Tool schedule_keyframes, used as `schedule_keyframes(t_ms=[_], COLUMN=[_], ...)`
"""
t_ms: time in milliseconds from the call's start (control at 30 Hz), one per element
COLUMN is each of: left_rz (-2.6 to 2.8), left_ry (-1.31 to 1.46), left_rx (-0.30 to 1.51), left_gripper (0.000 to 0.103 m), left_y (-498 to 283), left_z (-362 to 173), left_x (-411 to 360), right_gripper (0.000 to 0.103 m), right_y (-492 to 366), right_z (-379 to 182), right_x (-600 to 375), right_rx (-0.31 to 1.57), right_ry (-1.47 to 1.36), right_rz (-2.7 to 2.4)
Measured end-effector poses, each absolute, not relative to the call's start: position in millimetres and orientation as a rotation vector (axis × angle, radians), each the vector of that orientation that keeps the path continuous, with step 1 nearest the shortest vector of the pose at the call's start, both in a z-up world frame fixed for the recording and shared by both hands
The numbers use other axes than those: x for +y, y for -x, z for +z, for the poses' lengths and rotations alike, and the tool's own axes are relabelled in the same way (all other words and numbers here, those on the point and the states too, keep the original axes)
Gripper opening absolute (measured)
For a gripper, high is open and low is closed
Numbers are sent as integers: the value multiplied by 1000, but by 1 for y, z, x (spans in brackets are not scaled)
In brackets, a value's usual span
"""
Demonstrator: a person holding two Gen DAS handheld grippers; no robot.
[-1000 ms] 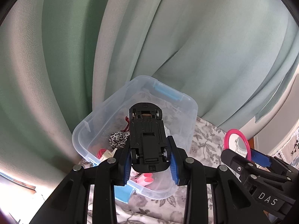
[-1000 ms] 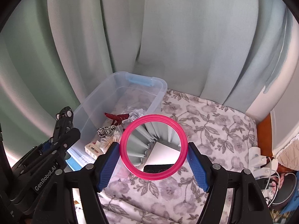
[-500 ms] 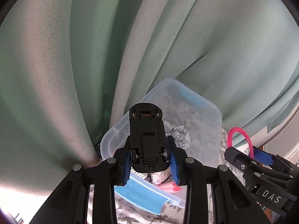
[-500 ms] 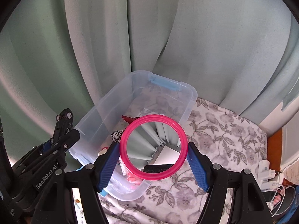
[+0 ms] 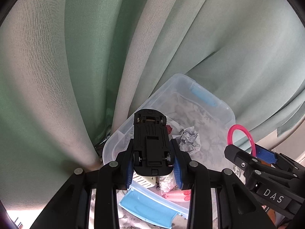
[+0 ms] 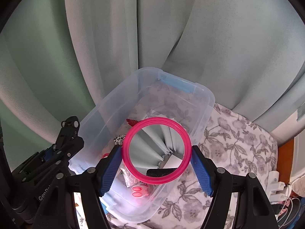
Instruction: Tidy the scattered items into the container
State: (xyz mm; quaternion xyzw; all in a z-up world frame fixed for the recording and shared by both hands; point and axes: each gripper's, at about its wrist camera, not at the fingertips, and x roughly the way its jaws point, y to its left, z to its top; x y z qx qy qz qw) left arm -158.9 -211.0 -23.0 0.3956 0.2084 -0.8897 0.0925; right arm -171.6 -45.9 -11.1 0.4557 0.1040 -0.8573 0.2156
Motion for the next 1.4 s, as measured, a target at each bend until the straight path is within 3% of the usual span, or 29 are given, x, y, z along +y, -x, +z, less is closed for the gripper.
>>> schedule_keyframes(t_ms=[200, 400, 500, 633, 1167, 1267, 1400], left_rz=[-2646, -2657, -2660, -2655, -2735, -2737, -2755], left_ry=[-1172, -1180, -1181, -1185, -1173, -1158, -1148], left_rx=[628, 629, 636, 646, 613, 582, 577], left_gripper=[37, 57, 60, 72, 74, 84, 84], left_y=[164, 166, 169, 166, 148, 141, 132], left_z=[-23, -24, -25, -26, -5, 1, 8], left_x=[-213, -210, -209, -208, -184, -179, -173], right_gripper=[77, 80, 80, 80, 80, 80, 80], right_y=[179, 182, 181, 179, 156, 151, 141], right_z=[-14, -17, -18, -16, 3, 8, 15], right_x=[-48, -49, -48, -46, -4, 4, 15], right_rx=[243, 240, 239, 226, 158, 148, 126], right_ry=[-1262, -1270, -1271, -1272, -1250, -1237, -1222], right_rz=[-2379, -2375, -2376, -2384, -2436, -2439, -2448])
